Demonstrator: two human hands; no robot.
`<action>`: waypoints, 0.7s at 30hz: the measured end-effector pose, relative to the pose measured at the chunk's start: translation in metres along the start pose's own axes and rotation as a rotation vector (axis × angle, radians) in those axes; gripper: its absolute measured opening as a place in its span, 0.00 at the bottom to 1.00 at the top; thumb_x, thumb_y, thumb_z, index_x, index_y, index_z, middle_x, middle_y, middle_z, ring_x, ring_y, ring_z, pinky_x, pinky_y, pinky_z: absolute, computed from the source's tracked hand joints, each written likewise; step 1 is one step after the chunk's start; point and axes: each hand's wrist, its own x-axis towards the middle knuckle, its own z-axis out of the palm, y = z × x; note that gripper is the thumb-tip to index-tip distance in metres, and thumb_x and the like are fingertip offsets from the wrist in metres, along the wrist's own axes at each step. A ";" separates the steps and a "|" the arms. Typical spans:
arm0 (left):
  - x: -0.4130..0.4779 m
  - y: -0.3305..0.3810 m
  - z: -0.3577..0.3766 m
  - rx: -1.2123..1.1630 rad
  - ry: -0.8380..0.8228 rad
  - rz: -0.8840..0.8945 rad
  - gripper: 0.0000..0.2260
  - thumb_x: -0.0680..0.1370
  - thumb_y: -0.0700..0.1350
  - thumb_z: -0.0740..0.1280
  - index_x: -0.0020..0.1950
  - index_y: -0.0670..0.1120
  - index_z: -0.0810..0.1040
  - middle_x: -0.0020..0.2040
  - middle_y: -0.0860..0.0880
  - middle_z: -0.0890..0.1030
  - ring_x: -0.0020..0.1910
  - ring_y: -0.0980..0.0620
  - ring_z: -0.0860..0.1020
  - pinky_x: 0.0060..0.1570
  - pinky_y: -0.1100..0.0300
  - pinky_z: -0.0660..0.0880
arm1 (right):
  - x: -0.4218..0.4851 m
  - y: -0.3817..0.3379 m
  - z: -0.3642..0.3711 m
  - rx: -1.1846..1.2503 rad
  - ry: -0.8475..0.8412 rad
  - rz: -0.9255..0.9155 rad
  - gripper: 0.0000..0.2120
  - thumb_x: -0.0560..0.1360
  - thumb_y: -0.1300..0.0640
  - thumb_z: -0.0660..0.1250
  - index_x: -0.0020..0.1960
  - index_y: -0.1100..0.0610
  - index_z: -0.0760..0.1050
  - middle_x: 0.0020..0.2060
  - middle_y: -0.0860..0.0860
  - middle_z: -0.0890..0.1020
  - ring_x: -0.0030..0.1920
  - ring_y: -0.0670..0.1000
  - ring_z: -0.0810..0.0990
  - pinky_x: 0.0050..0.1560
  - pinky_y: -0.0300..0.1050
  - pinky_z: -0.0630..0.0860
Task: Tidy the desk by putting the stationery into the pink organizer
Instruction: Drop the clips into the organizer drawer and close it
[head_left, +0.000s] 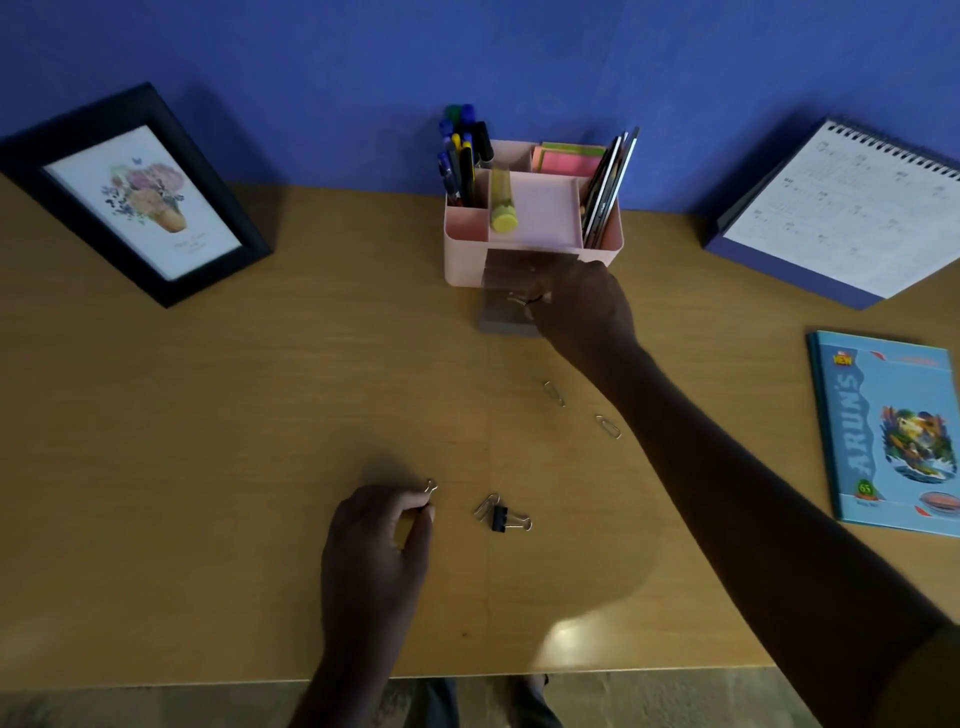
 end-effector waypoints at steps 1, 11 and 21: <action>0.000 0.000 0.000 -0.001 0.000 0.005 0.08 0.75 0.40 0.79 0.52 0.51 0.87 0.50 0.56 0.84 0.49 0.53 0.82 0.45 0.46 0.83 | 0.001 -0.001 0.001 -0.046 -0.029 0.012 0.09 0.78 0.59 0.73 0.57 0.55 0.85 0.49 0.53 0.88 0.47 0.56 0.88 0.46 0.51 0.86; 0.002 0.000 -0.003 -0.022 -0.014 -0.016 0.09 0.76 0.42 0.79 0.55 0.51 0.86 0.52 0.56 0.85 0.49 0.53 0.83 0.45 0.47 0.83 | -0.002 0.000 -0.008 -0.138 -0.059 -0.004 0.13 0.78 0.61 0.74 0.62 0.52 0.84 0.55 0.53 0.88 0.54 0.58 0.87 0.51 0.53 0.84; 0.051 0.038 -0.013 -0.178 0.012 0.051 0.09 0.76 0.41 0.80 0.54 0.50 0.87 0.50 0.57 0.85 0.45 0.58 0.82 0.41 0.56 0.81 | -0.132 0.016 -0.009 0.354 -0.100 0.029 0.05 0.78 0.56 0.75 0.53 0.48 0.85 0.49 0.46 0.87 0.43 0.50 0.85 0.44 0.54 0.84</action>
